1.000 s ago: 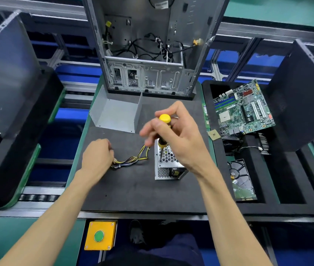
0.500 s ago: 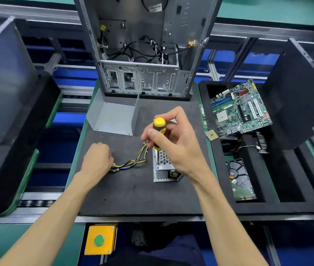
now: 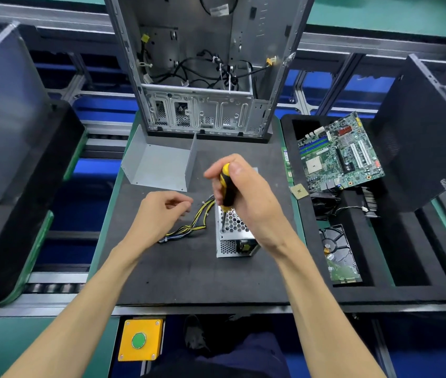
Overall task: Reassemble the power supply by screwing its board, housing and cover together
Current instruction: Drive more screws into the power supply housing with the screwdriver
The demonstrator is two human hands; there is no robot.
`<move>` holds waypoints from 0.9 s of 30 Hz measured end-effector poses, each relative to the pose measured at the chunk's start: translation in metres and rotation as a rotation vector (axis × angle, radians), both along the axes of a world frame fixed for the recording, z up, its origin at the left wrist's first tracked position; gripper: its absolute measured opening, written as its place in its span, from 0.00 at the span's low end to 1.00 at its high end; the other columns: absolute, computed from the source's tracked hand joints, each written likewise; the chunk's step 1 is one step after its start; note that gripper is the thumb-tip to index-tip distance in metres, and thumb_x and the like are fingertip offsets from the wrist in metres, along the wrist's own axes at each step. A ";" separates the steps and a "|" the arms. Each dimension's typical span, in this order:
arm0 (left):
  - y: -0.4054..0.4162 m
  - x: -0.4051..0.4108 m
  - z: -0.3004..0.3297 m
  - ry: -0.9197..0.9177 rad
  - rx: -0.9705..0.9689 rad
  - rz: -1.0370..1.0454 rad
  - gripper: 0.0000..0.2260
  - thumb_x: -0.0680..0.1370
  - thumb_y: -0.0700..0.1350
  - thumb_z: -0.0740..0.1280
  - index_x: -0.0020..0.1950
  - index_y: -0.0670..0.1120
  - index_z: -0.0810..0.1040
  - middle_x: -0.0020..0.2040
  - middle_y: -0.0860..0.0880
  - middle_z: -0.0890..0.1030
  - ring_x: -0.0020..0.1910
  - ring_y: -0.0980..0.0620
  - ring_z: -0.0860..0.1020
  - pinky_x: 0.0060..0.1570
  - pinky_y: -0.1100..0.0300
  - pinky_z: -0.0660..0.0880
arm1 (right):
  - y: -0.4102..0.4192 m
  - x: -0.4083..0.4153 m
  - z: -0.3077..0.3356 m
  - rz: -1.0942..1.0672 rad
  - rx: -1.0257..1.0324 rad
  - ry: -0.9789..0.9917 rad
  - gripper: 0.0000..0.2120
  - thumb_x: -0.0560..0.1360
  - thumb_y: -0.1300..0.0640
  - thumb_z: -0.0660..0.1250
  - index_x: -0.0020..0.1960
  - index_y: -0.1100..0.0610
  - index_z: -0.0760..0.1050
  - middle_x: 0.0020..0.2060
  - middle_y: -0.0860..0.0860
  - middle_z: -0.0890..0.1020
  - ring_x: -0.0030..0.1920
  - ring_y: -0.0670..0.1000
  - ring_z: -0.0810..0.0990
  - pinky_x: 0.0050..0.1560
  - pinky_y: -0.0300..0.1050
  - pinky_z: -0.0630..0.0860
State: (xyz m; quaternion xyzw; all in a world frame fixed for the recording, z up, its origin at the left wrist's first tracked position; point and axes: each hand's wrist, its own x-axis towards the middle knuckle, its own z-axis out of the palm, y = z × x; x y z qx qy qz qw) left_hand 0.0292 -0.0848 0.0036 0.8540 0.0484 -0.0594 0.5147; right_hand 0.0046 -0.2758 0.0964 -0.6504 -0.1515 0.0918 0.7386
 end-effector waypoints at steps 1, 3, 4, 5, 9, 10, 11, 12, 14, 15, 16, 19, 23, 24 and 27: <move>-0.003 -0.002 0.006 -0.011 -0.074 0.000 0.05 0.78 0.37 0.70 0.48 0.45 0.85 0.40 0.49 0.86 0.40 0.53 0.84 0.43 0.64 0.80 | 0.000 -0.001 -0.001 -0.024 -0.002 -0.011 0.14 0.81 0.46 0.54 0.49 0.46 0.78 0.37 0.43 0.74 0.39 0.46 0.71 0.42 0.37 0.69; -0.011 -0.004 0.016 -0.036 -0.210 0.003 0.05 0.78 0.36 0.70 0.48 0.42 0.85 0.40 0.47 0.87 0.40 0.52 0.84 0.42 0.64 0.80 | -0.002 -0.003 -0.007 -0.068 0.002 -0.054 0.11 0.82 0.47 0.55 0.49 0.49 0.74 0.37 0.44 0.73 0.39 0.48 0.71 0.42 0.39 0.69; -0.014 -0.005 0.021 -0.045 -0.260 -0.001 0.04 0.78 0.36 0.70 0.49 0.42 0.85 0.40 0.46 0.86 0.39 0.52 0.84 0.42 0.65 0.80 | -0.003 -0.003 -0.008 -0.086 0.001 -0.069 0.11 0.82 0.48 0.55 0.49 0.50 0.73 0.37 0.45 0.73 0.39 0.48 0.71 0.42 0.41 0.69; -0.018 -0.005 0.026 -0.056 -0.289 -0.009 0.04 0.78 0.36 0.70 0.49 0.42 0.85 0.40 0.46 0.86 0.39 0.53 0.83 0.41 0.65 0.79 | -0.003 -0.002 -0.009 -0.111 0.009 -0.074 0.10 0.82 0.48 0.55 0.49 0.50 0.72 0.37 0.46 0.73 0.39 0.50 0.70 0.41 0.43 0.68; -0.038 -0.004 0.039 -0.097 -0.280 -0.060 0.02 0.76 0.39 0.74 0.47 0.44 0.83 0.37 0.48 0.84 0.34 0.56 0.79 0.39 0.66 0.77 | -0.015 0.011 -0.001 -0.294 0.381 0.037 0.08 0.81 0.53 0.58 0.44 0.51 0.71 0.32 0.48 0.71 0.30 0.50 0.68 0.34 0.46 0.65; -0.043 -0.003 0.041 -0.112 -0.258 -0.073 0.02 0.75 0.40 0.75 0.45 0.44 0.83 0.37 0.50 0.84 0.34 0.56 0.78 0.39 0.65 0.77 | -0.022 0.014 0.002 -0.353 0.538 0.084 0.08 0.81 0.53 0.59 0.43 0.52 0.70 0.30 0.48 0.69 0.29 0.49 0.66 0.32 0.43 0.65; -0.048 -0.003 0.042 -0.132 -0.221 -0.090 0.02 0.75 0.41 0.75 0.44 0.46 0.83 0.37 0.51 0.84 0.35 0.57 0.78 0.40 0.65 0.77 | -0.032 0.018 0.005 -0.413 0.678 0.134 0.09 0.81 0.53 0.60 0.43 0.53 0.70 0.29 0.48 0.67 0.28 0.47 0.63 0.31 0.40 0.65; -0.053 -0.002 0.043 -0.148 -0.177 -0.111 0.03 0.75 0.41 0.75 0.43 0.47 0.83 0.38 0.52 0.84 0.36 0.56 0.79 0.41 0.65 0.77 | -0.042 0.020 0.005 -0.472 0.788 0.174 0.11 0.83 0.52 0.58 0.43 0.53 0.70 0.29 0.48 0.65 0.27 0.47 0.61 0.29 0.39 0.63; -0.062 -0.001 0.045 -0.161 -0.105 -0.163 0.03 0.76 0.41 0.74 0.44 0.48 0.84 0.39 0.51 0.84 0.38 0.51 0.81 0.42 0.63 0.77 | -0.062 0.024 0.004 -0.576 0.920 0.221 0.15 0.86 0.51 0.54 0.43 0.54 0.69 0.29 0.47 0.62 0.28 0.47 0.59 0.29 0.39 0.61; -0.067 0.000 0.046 -0.171 -0.072 -0.187 0.03 0.76 0.40 0.74 0.45 0.48 0.84 0.39 0.50 0.84 0.39 0.50 0.81 0.42 0.64 0.77 | -0.070 0.025 0.003 -0.614 0.957 0.236 0.15 0.86 0.51 0.54 0.42 0.54 0.68 0.29 0.47 0.62 0.28 0.47 0.58 0.30 0.39 0.60; -0.073 0.000 0.046 -0.187 -0.040 -0.208 0.04 0.76 0.39 0.73 0.46 0.48 0.84 0.38 0.51 0.84 0.39 0.50 0.80 0.41 0.65 0.77 | -0.076 0.026 0.001 -0.644 0.982 0.248 0.15 0.86 0.52 0.54 0.42 0.54 0.68 0.29 0.47 0.61 0.28 0.47 0.58 0.30 0.39 0.59; -0.087 0.003 0.049 -0.237 0.047 -0.258 0.06 0.75 0.36 0.71 0.46 0.47 0.84 0.37 0.53 0.82 0.37 0.53 0.79 0.40 0.70 0.74 | -0.087 0.027 -0.003 -0.701 1.011 0.248 0.15 0.85 0.52 0.54 0.42 0.54 0.68 0.30 0.48 0.61 0.29 0.47 0.57 0.31 0.40 0.59; -0.100 0.009 0.053 -0.242 0.044 -0.273 0.06 0.76 0.37 0.71 0.44 0.47 0.85 0.38 0.55 0.84 0.37 0.58 0.79 0.40 0.73 0.72 | -0.089 0.026 -0.007 -0.742 1.025 0.241 0.15 0.85 0.53 0.53 0.41 0.55 0.68 0.30 0.48 0.61 0.30 0.49 0.57 0.30 0.41 0.61; -0.102 0.009 0.054 -0.228 0.015 -0.267 0.05 0.76 0.38 0.72 0.44 0.47 0.85 0.39 0.55 0.84 0.37 0.60 0.79 0.41 0.73 0.72 | -0.089 0.026 -0.007 -0.744 1.036 0.242 0.15 0.85 0.53 0.53 0.41 0.55 0.68 0.30 0.49 0.62 0.29 0.49 0.58 0.30 0.41 0.61; -0.105 0.010 0.054 -0.156 -0.137 -0.252 0.04 0.75 0.38 0.73 0.43 0.46 0.84 0.40 0.54 0.86 0.40 0.57 0.83 0.47 0.65 0.79 | -0.089 0.028 -0.007 -0.741 1.059 0.239 0.15 0.85 0.52 0.52 0.42 0.55 0.68 0.29 0.49 0.62 0.28 0.48 0.60 0.30 0.41 0.62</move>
